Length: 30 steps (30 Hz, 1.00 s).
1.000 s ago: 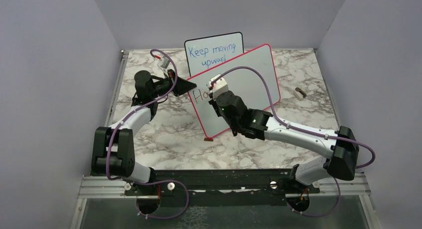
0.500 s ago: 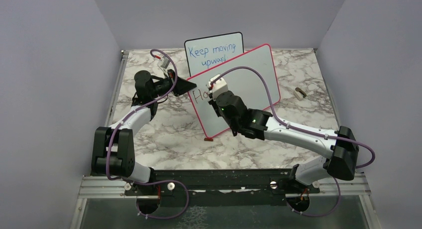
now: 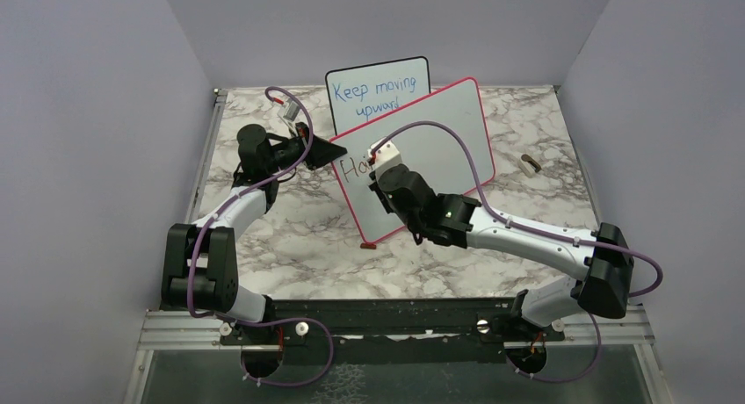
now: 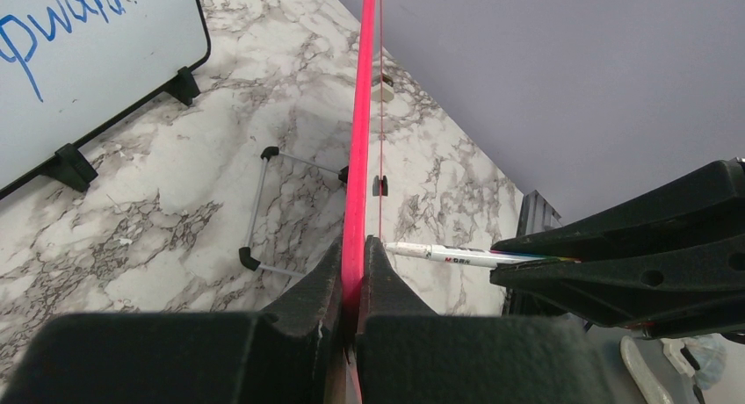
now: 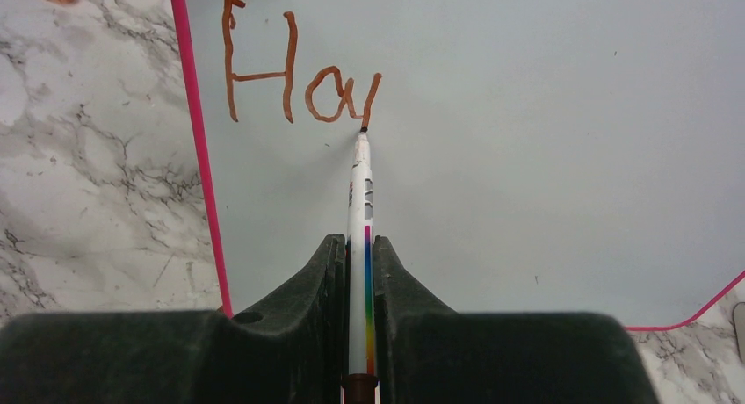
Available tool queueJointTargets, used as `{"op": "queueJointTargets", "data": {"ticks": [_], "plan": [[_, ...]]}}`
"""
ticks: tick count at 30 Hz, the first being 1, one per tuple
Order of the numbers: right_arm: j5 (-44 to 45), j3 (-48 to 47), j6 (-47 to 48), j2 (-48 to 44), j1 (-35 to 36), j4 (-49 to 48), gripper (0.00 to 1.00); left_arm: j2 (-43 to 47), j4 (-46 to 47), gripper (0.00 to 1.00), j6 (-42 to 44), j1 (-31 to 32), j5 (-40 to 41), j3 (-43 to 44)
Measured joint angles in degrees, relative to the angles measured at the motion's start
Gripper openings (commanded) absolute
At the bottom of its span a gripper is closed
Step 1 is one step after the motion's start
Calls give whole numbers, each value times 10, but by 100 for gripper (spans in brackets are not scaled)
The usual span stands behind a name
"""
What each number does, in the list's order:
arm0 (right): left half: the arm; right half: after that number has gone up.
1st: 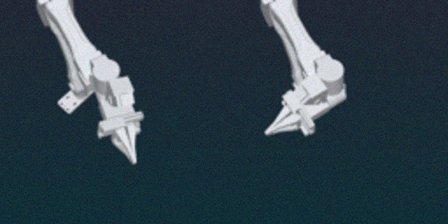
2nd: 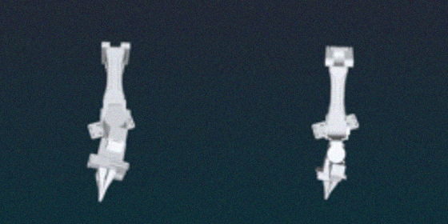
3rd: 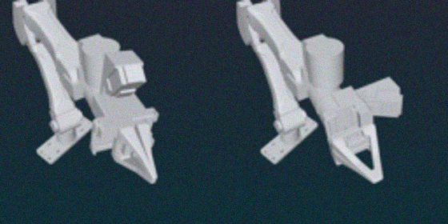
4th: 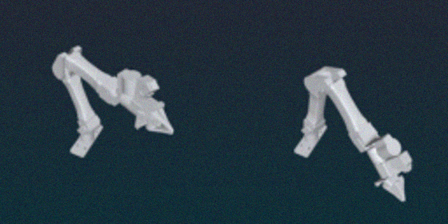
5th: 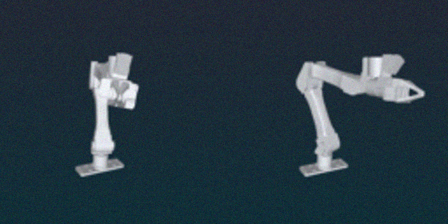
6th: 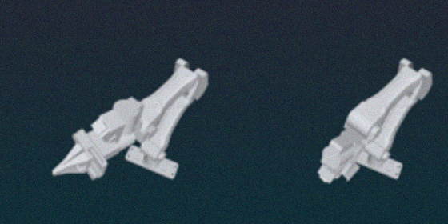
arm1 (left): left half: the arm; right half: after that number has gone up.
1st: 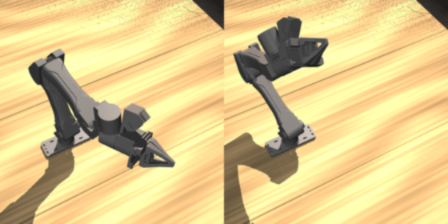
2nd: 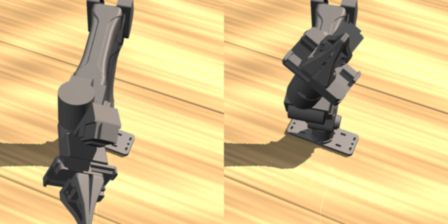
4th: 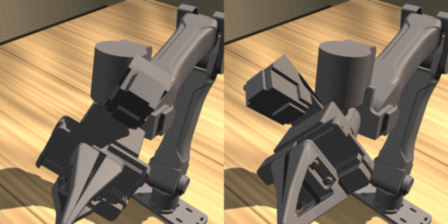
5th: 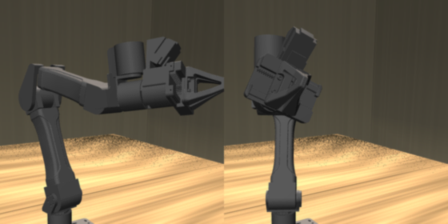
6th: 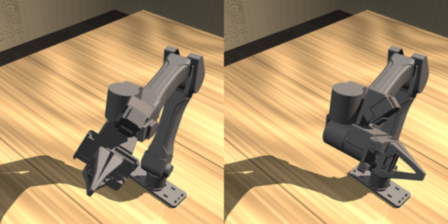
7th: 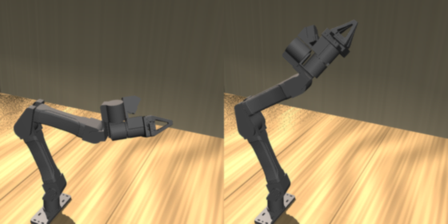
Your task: Write a sentence on the whiteboard
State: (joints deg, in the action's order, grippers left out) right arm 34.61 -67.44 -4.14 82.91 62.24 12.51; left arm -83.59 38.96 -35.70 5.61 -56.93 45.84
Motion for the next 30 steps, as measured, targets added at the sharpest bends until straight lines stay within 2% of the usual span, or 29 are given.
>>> {"op": "queueJointTargets", "data": {"ticks": [17,30], "plan": [[-34,0,-20,-3,0,53,1,0,-1,0,1,0,0,0],[-23,0,-6,-24,0,25,1,0,0,0,1,0,0,0]]}}
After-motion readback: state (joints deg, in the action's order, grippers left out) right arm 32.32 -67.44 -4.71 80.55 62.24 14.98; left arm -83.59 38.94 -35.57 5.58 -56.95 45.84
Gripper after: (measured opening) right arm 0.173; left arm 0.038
